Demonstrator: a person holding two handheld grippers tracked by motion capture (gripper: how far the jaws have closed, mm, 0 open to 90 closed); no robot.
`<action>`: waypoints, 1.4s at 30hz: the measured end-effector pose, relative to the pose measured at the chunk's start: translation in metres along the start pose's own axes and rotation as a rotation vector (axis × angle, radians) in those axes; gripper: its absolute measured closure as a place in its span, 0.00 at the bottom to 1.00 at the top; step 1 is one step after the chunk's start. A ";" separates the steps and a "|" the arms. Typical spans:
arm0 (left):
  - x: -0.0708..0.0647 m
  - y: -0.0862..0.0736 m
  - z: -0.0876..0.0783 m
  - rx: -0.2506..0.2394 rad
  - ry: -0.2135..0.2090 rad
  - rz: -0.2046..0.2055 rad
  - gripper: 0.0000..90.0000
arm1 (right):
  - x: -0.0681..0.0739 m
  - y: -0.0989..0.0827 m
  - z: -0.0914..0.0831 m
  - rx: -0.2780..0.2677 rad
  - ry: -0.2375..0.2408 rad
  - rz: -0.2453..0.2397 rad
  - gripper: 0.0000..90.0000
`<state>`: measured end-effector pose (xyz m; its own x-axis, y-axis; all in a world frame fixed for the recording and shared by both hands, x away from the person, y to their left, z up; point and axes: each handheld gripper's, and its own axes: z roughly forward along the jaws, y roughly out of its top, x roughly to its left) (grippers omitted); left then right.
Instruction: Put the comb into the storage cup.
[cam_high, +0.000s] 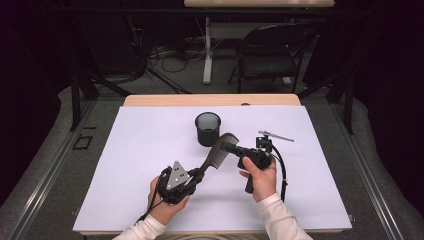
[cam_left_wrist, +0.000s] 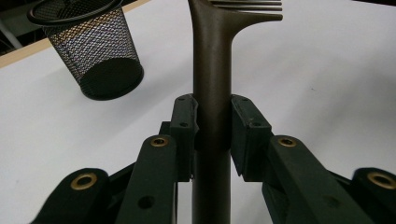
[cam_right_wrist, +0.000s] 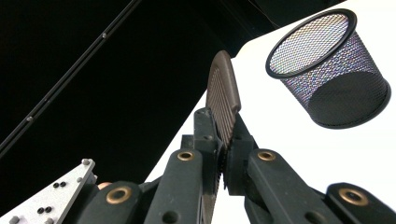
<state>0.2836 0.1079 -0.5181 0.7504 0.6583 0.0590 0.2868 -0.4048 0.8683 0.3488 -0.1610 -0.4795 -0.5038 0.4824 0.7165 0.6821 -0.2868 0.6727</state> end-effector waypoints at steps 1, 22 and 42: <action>0.000 0.000 0.000 0.001 0.000 0.002 0.80 | 0.000 0.000 0.000 0.000 0.001 0.000 0.97; 0.000 -0.001 0.000 -0.004 0.002 -0.001 0.80 | -0.001 0.000 0.000 -0.002 0.019 0.015 0.97; 0.000 -0.002 0.001 -0.008 0.003 -0.001 0.80 | -0.003 -0.001 0.001 -0.005 0.035 0.025 0.97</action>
<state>0.2836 0.1081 -0.5199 0.7485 0.6605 0.0593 0.2827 -0.3987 0.8724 0.3501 -0.1616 -0.4821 -0.5053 0.4460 0.7388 0.6920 -0.3021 0.6557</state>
